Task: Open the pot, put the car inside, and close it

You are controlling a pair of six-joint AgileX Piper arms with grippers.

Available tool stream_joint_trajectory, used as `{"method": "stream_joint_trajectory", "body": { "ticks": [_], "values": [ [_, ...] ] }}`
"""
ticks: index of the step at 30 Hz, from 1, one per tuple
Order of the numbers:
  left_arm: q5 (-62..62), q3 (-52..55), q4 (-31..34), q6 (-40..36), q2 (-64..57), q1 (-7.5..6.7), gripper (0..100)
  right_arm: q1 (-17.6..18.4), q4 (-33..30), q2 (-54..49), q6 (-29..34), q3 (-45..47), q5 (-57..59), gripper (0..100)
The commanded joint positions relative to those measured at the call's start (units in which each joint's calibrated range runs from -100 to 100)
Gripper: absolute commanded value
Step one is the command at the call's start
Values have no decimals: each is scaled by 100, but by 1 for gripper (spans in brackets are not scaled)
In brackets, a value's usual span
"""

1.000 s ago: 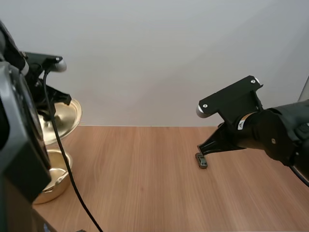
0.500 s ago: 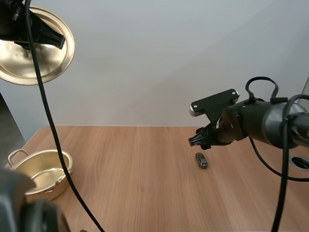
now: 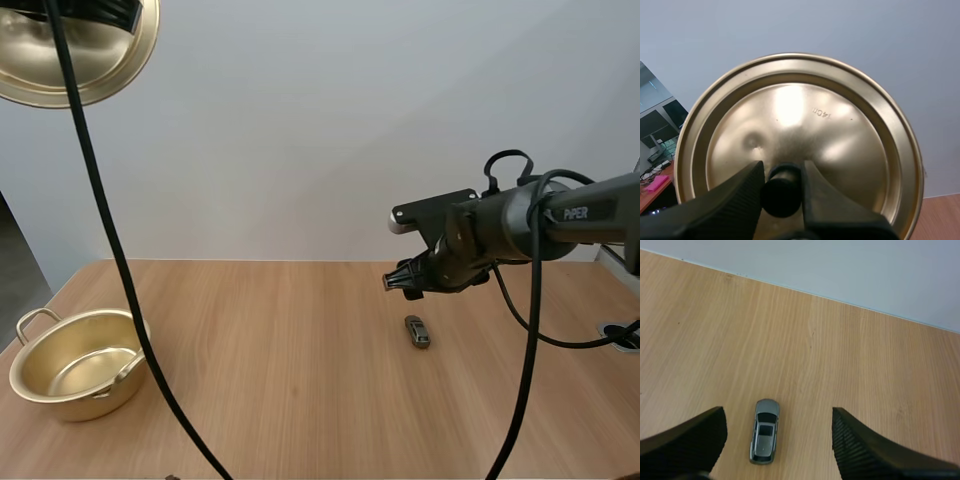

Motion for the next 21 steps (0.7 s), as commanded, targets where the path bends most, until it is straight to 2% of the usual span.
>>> {"method": "stream_joint_trajectory", "body": {
  "ticks": [1, 21],
  "values": [
    [-7, -3, -6, -4, -4, 3, 0, -2, -3, 199, 0, -57, 19, 99],
    [-5, -3, -6, 120, -4, 3, 0, -2, -151, 1645, -36, -492, -103, 99]
  ]
}}
